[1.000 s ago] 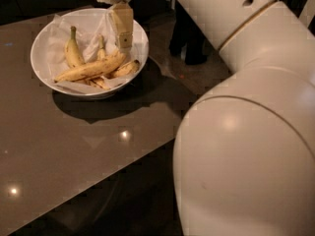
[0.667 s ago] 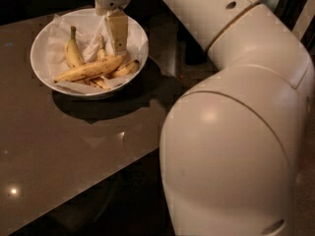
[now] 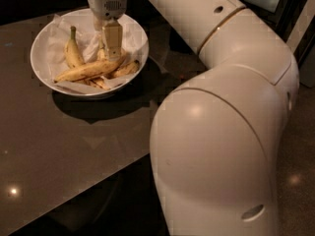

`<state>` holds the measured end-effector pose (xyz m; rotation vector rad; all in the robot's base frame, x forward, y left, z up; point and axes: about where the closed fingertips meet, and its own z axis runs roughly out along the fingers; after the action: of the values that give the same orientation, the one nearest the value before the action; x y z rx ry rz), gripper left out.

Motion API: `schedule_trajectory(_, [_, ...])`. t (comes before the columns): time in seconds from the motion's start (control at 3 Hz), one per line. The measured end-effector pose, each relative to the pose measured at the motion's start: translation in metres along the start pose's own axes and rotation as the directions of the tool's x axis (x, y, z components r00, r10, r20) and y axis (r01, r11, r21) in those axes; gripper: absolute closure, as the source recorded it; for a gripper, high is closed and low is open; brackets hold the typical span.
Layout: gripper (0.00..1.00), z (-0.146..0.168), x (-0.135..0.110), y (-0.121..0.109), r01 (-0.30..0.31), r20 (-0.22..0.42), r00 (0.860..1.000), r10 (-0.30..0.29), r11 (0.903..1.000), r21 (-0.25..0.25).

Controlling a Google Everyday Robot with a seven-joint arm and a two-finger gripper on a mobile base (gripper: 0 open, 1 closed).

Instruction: Pick banana from white bowl

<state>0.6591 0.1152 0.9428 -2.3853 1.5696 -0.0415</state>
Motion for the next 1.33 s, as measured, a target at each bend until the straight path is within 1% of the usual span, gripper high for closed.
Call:
schedule_trajectory(0.33, [0.32, 0.012, -0.009, 0.006, -0.011, 0.033, 0.999, 0.012, 0.9994, -0.033])
schedule_trajectory(0.67, [0.43, 0.024, -0.019, 0.012, -0.038, 0.073, 0.996, 0.043, 0.9969, -0.069])
schedule_trajectory(1.0, [0.41, 0.033, -0.026, 0.014, -0.07, 0.104, 0.991, 0.08, 0.9926, -0.099])
schedule_trajectory(1.33, [0.4, 0.042, -0.035, 0.016, -0.089, 0.133, 0.985, 0.106, 0.9877, -0.128])
